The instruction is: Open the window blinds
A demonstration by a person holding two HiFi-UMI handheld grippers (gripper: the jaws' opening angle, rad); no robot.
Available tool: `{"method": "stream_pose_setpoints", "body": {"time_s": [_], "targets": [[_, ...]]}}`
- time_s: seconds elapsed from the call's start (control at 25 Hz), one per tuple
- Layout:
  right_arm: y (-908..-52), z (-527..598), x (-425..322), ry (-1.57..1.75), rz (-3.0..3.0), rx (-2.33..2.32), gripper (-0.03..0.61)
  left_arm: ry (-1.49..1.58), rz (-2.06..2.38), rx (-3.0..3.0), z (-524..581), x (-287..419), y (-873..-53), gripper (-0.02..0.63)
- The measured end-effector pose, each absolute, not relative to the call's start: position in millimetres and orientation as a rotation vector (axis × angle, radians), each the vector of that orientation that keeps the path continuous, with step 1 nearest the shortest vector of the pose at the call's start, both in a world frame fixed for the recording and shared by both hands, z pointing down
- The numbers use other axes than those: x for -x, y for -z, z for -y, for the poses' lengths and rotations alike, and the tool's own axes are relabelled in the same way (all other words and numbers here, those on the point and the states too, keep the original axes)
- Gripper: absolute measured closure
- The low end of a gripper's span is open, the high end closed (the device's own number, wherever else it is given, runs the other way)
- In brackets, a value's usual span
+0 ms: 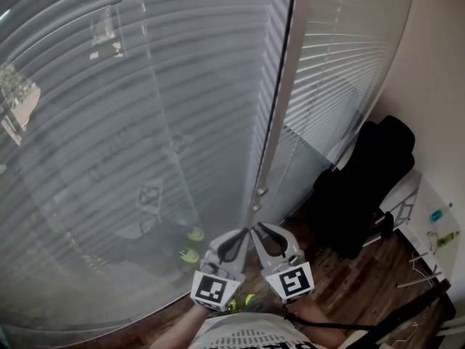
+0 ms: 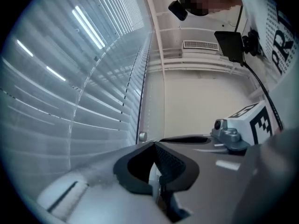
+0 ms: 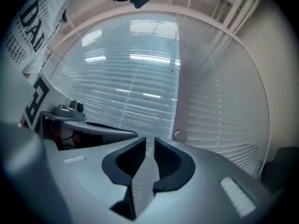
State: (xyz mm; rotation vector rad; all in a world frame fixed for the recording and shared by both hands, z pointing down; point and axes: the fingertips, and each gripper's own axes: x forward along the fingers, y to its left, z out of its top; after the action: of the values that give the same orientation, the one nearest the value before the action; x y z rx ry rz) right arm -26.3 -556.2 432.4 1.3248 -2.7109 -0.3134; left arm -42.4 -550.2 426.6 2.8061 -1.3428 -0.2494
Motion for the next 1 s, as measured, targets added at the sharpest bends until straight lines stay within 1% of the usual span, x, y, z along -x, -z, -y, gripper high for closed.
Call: {"method": "stream_pose_setpoints", "body": {"time_s": [0.04, 0.28, 0.4, 0.64, 0.76, 0.84, 0.92, 1.0], "targets": [[-433, 559, 27, 0.327, 2.697, -1.324, 0.508, 0.250, 1.337, -2.804, 552, 44, -428, 0.606], [-425, 569, 24, 0.393, 2.660, -1.346, 0.498, 0.151, 1.357, -2.820, 550, 58, -434, 0.606], [-422, 583, 19, 0.436, 2.644, -1.335, 0.457, 0.164, 1.402, -2.793, 558, 61, -432, 0.606], [-415, 609, 12, 0.545, 2.555, -1.342, 0.457, 0.089, 1.452, -2.797, 569, 60, -434, 0.606], [-416, 620, 9, 0.593, 2.500, -1.321, 0.439, 0.085, 1.459, -2.792, 572, 54, -433, 0.606], [-416, 623, 8, 0.628, 2.489, -1.301, 0.439, 0.106, 1.471, -2.780, 574, 50, -430, 0.606], [-415, 623, 8, 0.668, 2.487, -1.279, 0.454, 0.105, 1.491, -2.776, 578, 48, -429, 0.606], [-414, 622, 10, 0.717, 2.486, -1.263, 0.451, 0.103, 1.509, -2.771, 584, 45, -429, 0.606]]}}
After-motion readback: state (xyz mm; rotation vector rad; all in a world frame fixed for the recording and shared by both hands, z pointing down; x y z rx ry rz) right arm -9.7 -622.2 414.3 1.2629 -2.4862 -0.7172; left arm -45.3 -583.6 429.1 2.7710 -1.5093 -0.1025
